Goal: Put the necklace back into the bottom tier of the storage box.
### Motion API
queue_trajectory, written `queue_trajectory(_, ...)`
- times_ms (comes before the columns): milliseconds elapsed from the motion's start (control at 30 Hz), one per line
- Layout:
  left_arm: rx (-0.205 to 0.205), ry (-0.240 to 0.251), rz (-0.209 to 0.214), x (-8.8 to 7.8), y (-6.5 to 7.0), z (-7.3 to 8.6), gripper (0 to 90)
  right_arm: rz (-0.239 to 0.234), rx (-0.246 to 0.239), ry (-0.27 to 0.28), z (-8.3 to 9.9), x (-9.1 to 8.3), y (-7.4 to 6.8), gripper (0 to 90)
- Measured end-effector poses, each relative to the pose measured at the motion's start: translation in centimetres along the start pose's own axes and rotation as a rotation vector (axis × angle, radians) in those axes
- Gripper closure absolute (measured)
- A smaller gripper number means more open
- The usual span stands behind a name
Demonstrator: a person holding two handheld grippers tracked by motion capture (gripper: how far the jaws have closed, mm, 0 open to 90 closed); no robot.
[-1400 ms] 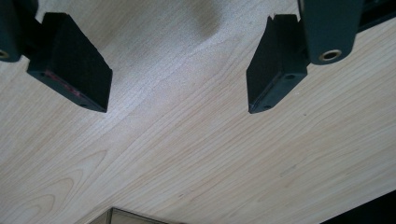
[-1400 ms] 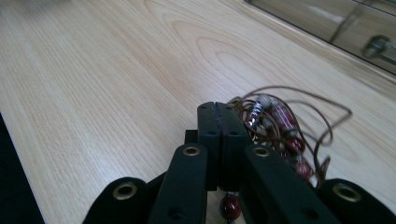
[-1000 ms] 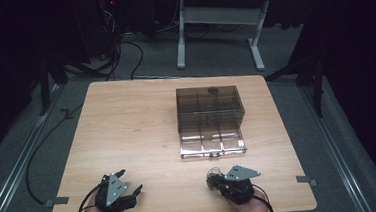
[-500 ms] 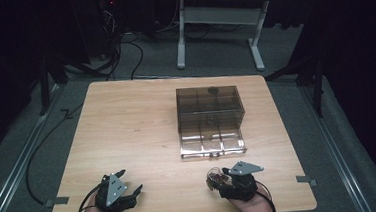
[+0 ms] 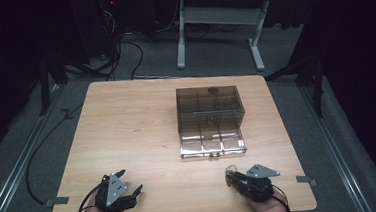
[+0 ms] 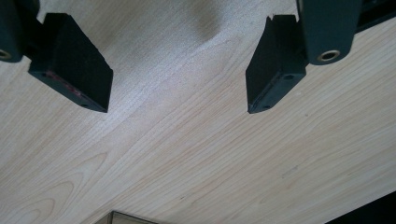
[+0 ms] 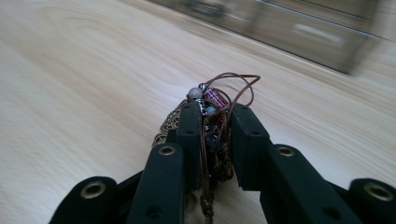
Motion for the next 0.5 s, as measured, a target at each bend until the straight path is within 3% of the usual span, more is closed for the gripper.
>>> queue_trajectory(100, 0.001, -0.002, 0.0, 0.0, 0.0, 0.0, 23.4, 0.05, 0.052, 0.0, 0.9, -0.9, 2.5, 75.8)
queue_trajectory(300, 0.001, -0.001, 0.002, 0.0, 0.0, 0.0, 23.5, 0.122, 0.132, -0.004, 2.0, -2.1, 5.7, 75.6)
queue_trajectory(433, 0.003, -0.002, 0.005, 0.0, 0.1, 0.0, 23.5, 0.142, 0.16, -0.013, 2.4, -2.1, 6.7, 73.8)
queue_trajectory(500, 0.005, -0.001, 0.006, 0.0, 0.1, 0.0, 23.5, 0.134, 0.167, -0.013, 2.2, -2.1, 6.6, 67.4)
Point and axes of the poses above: each handheld gripper's, and its own axes: x roughly forward along the jaws, z roughly out of its underside, y roughly to its right, the point moved 9 cm from there along x, roughly forward along the jaws, and after that the axes turned 5 degrees about z, right-handed, at the moved point
